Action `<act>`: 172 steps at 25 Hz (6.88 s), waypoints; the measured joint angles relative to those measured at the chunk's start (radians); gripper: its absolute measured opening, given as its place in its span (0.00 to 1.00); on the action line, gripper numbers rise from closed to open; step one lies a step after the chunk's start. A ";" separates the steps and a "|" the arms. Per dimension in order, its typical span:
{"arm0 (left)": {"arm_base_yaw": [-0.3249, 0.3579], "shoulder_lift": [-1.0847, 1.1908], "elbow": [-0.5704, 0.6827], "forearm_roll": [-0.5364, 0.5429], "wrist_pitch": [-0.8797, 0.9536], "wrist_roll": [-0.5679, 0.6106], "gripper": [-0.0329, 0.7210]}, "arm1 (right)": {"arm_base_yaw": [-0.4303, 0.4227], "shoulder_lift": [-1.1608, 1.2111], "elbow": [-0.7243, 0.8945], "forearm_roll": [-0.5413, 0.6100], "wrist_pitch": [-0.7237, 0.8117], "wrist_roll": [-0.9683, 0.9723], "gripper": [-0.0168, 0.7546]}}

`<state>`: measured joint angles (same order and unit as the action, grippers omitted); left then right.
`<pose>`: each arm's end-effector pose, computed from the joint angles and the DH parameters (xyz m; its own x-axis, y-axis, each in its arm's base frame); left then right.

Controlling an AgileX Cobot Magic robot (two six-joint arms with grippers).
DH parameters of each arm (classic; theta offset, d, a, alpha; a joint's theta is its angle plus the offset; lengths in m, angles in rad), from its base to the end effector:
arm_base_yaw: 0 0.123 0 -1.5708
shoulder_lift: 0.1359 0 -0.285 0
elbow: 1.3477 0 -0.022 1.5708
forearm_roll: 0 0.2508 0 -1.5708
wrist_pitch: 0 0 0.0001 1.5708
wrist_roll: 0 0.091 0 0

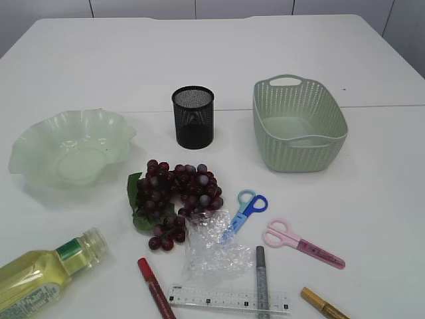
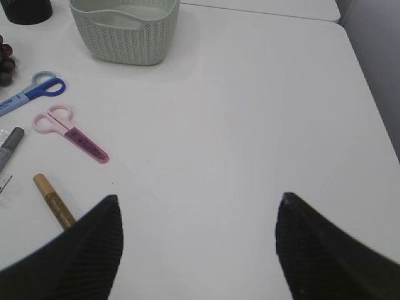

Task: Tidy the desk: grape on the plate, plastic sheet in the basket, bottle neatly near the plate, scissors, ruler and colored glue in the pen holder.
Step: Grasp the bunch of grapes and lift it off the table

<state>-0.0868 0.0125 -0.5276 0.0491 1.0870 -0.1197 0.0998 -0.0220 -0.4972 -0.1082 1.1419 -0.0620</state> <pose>-0.0069 0.0046 0.2829 -0.4663 -0.0564 -0.8829 0.0032 0.9979 -0.0655 -0.0107 -0.0101 0.2703 -0.5013 -0.1572 -0.8509 -0.0690 0.9875 -0.1417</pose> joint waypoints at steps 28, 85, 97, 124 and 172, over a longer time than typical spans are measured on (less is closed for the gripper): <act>0.000 0.000 0.000 0.000 0.000 -0.001 0.53 | 0.000 0.000 0.000 0.000 0.000 0.000 0.75; -0.303 1.645 -0.840 -0.118 -0.299 0.360 0.58 | 0.040 1.181 -0.436 0.068 -0.278 0.075 0.60; -0.309 1.955 -0.962 -0.335 -0.227 0.687 0.66 | 0.073 1.239 -0.437 0.102 -0.257 0.072 0.60; -0.378 2.065 -0.964 -0.231 -0.309 0.597 0.87 | 0.073 1.239 -0.437 0.108 -0.256 0.072 0.60; -0.378 1.903 -0.974 -0.237 -0.268 0.595 0.32 | 0.073 1.239 -0.437 0.102 -0.256 0.072 0.60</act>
<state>-0.4648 1.9154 -1.5013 -0.1877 0.8191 0.4755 0.1723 1.2166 -0.9345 -0.0061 0.8862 0.0095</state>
